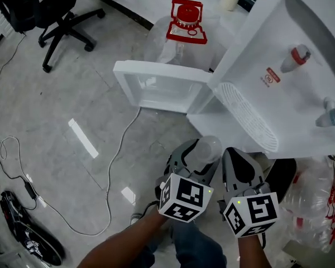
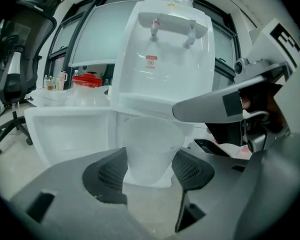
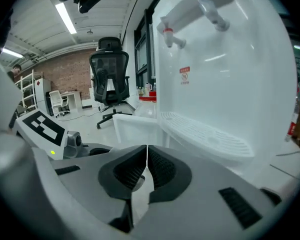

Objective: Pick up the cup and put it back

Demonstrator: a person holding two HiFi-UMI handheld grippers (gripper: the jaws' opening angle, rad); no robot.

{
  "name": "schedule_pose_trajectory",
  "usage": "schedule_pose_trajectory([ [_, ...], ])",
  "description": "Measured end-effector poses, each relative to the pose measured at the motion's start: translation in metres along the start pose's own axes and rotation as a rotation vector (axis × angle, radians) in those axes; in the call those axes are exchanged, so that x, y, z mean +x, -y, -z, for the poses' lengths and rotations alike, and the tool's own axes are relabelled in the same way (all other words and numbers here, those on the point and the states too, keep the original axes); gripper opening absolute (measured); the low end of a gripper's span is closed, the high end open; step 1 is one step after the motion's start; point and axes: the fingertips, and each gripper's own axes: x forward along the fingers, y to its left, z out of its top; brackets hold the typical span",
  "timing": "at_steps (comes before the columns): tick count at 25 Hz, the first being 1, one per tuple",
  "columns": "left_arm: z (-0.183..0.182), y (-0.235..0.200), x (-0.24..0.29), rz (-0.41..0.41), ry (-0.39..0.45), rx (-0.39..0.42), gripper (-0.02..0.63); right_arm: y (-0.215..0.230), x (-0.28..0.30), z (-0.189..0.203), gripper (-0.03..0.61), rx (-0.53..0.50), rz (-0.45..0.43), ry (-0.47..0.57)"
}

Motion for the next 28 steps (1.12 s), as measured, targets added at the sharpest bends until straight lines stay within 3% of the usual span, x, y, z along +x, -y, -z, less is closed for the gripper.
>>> schedule_pose_trajectory([
  [11, 0.056, -0.014, 0.093, 0.039, 0.001, 0.034, 0.272, 0.046, 0.054, 0.062, 0.023, -0.009, 0.047, 0.029],
  [19, 0.081, -0.022, 0.149, 0.063, 0.017, 0.049, 0.273, 0.062, 0.083, 0.089, 0.023, -0.101, 0.045, 0.028],
  [28, 0.105, -0.028, 0.201, 0.101, 0.013, 0.087, 0.273, 0.093, 0.110, 0.112, 0.023, -0.030, 0.088, 0.068],
])
